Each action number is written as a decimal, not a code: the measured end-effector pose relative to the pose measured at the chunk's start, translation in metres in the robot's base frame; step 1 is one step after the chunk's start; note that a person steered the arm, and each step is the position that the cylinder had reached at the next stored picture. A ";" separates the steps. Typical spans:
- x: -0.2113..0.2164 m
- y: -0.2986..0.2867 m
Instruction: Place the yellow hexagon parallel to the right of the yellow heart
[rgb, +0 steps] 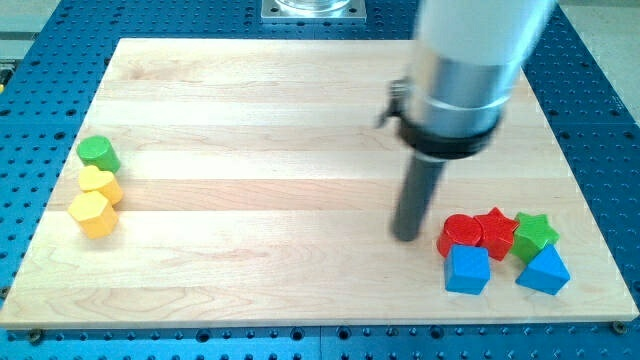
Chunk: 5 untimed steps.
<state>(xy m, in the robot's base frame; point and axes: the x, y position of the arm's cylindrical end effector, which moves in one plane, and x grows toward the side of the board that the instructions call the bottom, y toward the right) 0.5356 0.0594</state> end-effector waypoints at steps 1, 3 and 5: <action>0.028 -0.129; 0.026 -0.363; -0.008 -0.335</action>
<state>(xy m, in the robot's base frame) 0.5280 -0.2760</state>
